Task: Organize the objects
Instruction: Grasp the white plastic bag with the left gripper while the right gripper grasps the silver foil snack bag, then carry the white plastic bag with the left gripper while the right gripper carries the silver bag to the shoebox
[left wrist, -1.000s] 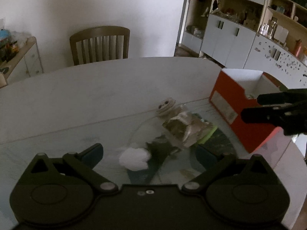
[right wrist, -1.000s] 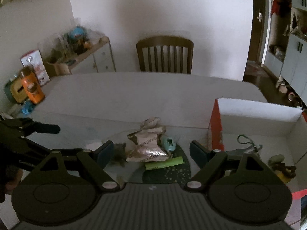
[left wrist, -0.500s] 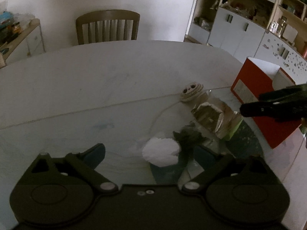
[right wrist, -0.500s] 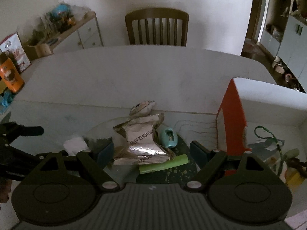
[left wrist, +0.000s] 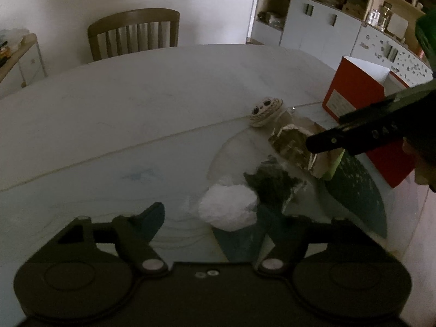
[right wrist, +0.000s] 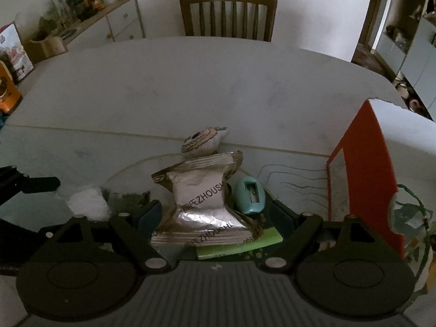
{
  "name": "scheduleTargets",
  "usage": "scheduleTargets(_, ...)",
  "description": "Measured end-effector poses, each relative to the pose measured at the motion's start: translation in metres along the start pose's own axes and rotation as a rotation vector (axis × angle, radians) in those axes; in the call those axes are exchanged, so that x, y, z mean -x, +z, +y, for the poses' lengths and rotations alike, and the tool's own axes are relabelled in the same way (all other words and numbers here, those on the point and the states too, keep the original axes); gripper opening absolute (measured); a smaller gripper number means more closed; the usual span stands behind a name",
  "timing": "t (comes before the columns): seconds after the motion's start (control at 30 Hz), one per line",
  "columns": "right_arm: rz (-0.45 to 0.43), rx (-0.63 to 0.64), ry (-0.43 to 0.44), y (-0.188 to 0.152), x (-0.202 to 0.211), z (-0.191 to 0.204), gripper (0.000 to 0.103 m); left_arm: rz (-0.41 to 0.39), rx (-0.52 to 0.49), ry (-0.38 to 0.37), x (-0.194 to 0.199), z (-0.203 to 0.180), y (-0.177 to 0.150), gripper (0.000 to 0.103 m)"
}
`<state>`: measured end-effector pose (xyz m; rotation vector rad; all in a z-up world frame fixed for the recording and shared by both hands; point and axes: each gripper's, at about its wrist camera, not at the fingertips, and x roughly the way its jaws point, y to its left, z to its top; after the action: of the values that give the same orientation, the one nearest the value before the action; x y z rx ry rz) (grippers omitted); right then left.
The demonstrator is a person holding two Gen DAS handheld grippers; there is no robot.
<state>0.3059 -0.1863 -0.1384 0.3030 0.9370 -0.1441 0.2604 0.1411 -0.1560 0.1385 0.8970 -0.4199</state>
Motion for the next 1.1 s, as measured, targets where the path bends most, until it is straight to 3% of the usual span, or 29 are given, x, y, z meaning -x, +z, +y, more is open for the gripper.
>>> scheduleTargets(0.17, 0.012, 0.034, -0.005, 0.001, -0.007, 0.002, 0.085, -0.001, -0.007, -0.024, -0.002, 0.000, -0.001, 0.063)
scheduleTargets(0.33, 0.036, 0.037, -0.004, 0.002, -0.016, 0.003, 0.078, 0.006, -0.020, -0.047, -0.004, -0.001, -0.002, 0.054)
scheduleTargets(0.47, 0.050, 0.055, 0.005, 0.002, -0.019, 0.007, 0.066, 0.005, -0.012, -0.056, -0.005, 0.001, -0.002, 0.047)
scheduleTargets(0.63, 0.060, 0.090, 0.003, 0.003, -0.020, 0.013, 0.059, 0.016, -0.032, -0.053, -0.006, -0.001, -0.003, 0.040)
scheduleTargets(0.83, 0.056, 0.074, -0.008, 0.003, -0.018, 0.013, 0.047, 0.012, -0.004, -0.050, -0.005, 0.002, -0.004, 0.037)
scheduleTargets(1.1, 0.031, 0.063, 0.002, -0.003, -0.010, 0.019, 0.041, 0.008, 0.035, -0.039, -0.001, 0.007, -0.004, 0.032)
